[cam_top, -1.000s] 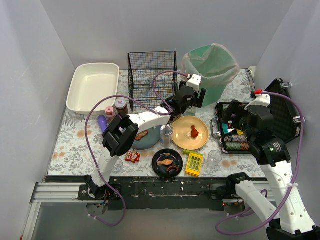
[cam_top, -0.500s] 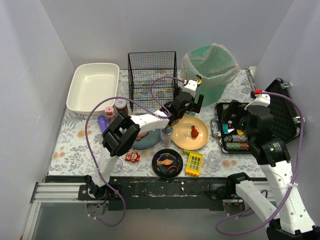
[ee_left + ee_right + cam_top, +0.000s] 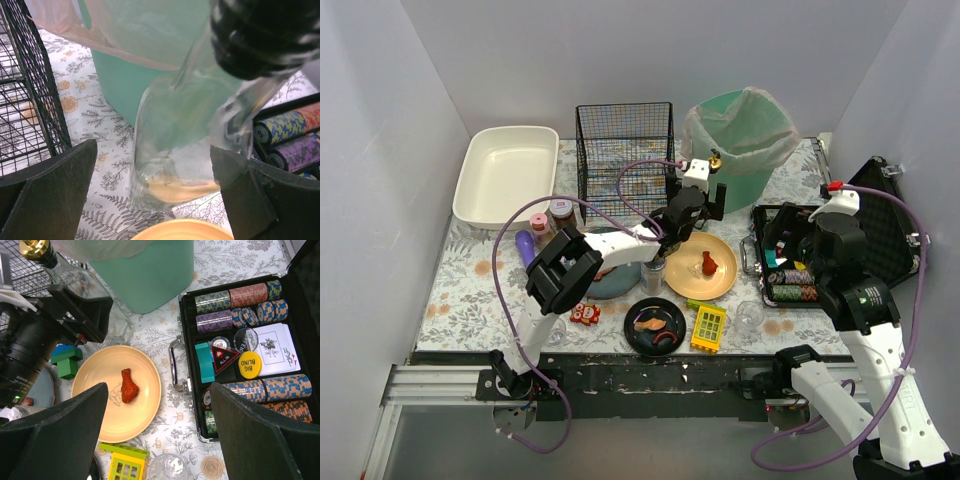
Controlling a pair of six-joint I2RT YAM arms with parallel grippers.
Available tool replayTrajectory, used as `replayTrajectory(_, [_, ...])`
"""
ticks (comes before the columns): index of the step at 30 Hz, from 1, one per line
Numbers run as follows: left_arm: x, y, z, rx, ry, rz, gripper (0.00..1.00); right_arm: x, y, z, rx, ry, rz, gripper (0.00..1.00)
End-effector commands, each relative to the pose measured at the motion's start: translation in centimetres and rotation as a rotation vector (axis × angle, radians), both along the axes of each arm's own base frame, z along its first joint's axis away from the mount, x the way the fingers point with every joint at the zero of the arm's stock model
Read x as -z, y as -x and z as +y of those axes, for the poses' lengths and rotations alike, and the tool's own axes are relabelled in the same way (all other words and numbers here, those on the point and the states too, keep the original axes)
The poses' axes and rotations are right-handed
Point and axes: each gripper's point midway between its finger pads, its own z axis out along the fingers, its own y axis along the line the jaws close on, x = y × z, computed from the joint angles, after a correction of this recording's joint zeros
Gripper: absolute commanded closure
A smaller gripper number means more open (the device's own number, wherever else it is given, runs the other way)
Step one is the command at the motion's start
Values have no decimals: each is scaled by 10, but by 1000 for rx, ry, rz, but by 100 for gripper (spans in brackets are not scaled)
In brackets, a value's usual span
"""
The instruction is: Clear the kitchen counter
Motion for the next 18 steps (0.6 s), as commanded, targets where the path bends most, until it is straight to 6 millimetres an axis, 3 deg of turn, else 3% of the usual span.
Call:
replayTrajectory(1, [-27, -2, -1, -55, 72, -61, 2, -3, -1, 0, -10, 7, -23, 9])
replayTrajectory(3, [-24, -3, -1, -63, 70, -60, 2, -3, -1, 0, -10, 11, -23, 9])
replayTrajectory(8, [-20, -4, -1, -65, 65, -66, 25, -4, 0, -1, -15, 19, -22, 9])
replayTrajectory(13, [-11, -6, 0, -71, 39, -62, 29, -6, 1, -2, -15, 27, -24, 9])
replayTrajectory(15, [-5, -5, 0, -67, 24, -54, 42, -6, 1, -2, -14, 26, -22, 9])
replayTrajectory(18, [-7, -5, 2, -79, 28, -51, 83, -7, 2, -2, -14, 23, -27, 9])
